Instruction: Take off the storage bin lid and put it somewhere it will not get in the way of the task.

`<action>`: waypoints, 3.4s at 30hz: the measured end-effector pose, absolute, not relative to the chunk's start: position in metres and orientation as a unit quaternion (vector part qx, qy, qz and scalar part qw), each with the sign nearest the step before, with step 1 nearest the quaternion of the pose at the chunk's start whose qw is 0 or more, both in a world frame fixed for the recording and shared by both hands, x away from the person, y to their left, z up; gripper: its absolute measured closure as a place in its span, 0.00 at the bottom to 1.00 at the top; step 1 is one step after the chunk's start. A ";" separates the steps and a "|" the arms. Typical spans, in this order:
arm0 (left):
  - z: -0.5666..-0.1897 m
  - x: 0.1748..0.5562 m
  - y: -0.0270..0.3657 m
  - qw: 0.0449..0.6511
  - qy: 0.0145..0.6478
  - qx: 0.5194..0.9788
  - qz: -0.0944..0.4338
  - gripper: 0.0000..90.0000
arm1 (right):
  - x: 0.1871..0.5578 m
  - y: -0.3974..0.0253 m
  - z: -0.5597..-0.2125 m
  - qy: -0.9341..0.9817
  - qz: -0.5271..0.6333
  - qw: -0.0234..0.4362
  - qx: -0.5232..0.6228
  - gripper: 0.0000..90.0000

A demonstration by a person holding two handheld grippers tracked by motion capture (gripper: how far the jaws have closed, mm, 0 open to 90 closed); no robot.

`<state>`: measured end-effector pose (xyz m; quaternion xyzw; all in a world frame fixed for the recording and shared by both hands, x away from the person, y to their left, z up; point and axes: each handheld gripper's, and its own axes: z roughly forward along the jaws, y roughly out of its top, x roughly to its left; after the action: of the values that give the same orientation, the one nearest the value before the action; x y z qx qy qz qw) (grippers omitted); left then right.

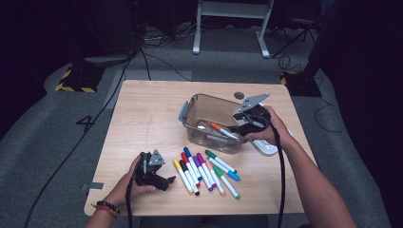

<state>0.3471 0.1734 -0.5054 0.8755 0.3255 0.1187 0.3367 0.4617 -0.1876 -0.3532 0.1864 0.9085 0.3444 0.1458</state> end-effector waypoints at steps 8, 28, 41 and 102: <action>-0.505 0.347 0.173 0.337 0.326 0.876 0.119 0.02 | 0.425 -0.235 -0.345 0.883 0.368 0.205 0.207 0.40; -0.505 0.346 0.173 0.337 0.328 0.875 0.118 0.02 | 0.368 -0.277 -0.431 0.872 0.395 0.154 0.243 0.43; -0.505 0.346 0.173 0.336 0.327 0.875 0.119 0.02 | 0.379 -0.207 -0.468 0.900 0.366 0.122 0.202 0.58; -0.505 0.346 0.173 0.337 0.329 0.874 0.118 0.02 | 0.370 -0.243 -0.481 0.918 0.328 0.093 0.205 0.83</action>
<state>0.3461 0.1733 -0.5054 0.8743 0.3287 0.1184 0.3369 0.3702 -0.2432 -0.4812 0.2045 0.9177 0.3279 0.0925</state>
